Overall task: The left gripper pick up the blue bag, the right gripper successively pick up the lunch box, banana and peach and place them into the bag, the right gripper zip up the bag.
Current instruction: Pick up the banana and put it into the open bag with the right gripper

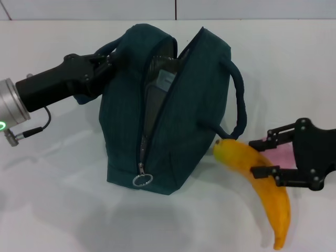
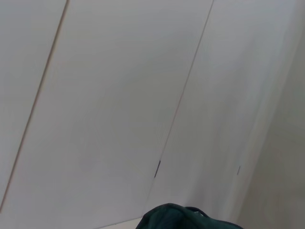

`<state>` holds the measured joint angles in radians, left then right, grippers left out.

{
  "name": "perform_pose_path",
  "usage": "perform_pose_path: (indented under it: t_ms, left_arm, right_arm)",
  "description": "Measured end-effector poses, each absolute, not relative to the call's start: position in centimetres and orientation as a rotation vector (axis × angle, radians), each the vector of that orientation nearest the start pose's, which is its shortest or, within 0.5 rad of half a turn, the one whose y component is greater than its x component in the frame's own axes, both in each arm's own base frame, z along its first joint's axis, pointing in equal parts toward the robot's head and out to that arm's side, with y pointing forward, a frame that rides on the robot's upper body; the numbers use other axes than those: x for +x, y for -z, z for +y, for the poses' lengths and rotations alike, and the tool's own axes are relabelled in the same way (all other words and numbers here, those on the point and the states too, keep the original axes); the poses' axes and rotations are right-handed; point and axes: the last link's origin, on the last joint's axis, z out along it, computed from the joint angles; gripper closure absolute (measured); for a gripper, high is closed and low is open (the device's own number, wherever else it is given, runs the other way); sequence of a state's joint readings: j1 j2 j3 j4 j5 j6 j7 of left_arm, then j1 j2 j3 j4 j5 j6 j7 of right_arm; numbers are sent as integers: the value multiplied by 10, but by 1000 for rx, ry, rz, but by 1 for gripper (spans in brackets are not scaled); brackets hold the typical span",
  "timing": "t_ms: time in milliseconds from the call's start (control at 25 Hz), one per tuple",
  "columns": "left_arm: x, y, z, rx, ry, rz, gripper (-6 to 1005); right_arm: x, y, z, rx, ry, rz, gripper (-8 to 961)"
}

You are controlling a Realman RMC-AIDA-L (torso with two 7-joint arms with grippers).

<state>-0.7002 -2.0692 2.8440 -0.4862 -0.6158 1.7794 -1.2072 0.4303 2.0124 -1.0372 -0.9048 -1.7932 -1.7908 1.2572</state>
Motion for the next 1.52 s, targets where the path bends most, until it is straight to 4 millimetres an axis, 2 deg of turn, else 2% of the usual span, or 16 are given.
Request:
perform_pose_path:
  t_ms: [320, 480, 640, 800, 1000, 1280, 1520]
  left_arm:
    - [-265, -23, 330, -2436, 1113, -700, 952]
    - [-265, -23, 330, -2437, 1110, -689, 952]
    - [-264, -23, 331, -2440, 1114, -685, 952]
    - [-257, -25, 325, -2462, 1186, -646, 951]
    - [-250, -30, 319, -2468, 1270, -609, 951]
    - [-244, -25, 320, -2480, 1294, -599, 951]
    - [-243, -22, 319, -2481, 1308, -585, 951]
  right_arm:
    - [220, -31, 287, -2872, -999, -99, 555]
    - [214, -39, 288, -2696, -1203, -126, 556]
    - [205, -49, 295, -2436, -1480, -81, 556]
    - [192, -52, 311, -2236, -1680, 8, 556]
    - [178, -41, 333, -2220, -1717, 115, 557]
    - [169, -2, 358, -2286, -1640, 407, 545]
    - [168, 23, 362, -2384, -1566, 671, 521]
